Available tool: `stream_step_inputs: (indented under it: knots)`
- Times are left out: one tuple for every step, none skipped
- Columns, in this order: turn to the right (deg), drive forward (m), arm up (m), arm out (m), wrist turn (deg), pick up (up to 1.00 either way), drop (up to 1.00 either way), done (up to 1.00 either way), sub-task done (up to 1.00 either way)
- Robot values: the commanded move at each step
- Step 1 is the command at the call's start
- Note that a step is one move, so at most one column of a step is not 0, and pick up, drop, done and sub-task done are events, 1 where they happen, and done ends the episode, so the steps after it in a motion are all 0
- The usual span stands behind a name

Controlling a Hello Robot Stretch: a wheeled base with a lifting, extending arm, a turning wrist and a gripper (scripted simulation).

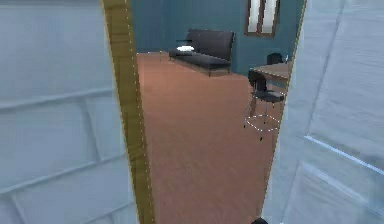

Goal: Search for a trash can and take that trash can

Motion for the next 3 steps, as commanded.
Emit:
stream_step_inputs:
  knots:
    - [45.0,0.0,0.0,0.0,0.0,0.0,0.0,0.0,0.0]
    - [6.0,0.0,0.0,0.0,0.0,0.0,0.0,0.0,0.0]
    - [0.0,0.45,0.0,0.0,0.0,0.0,0.0,0.0,0.0]
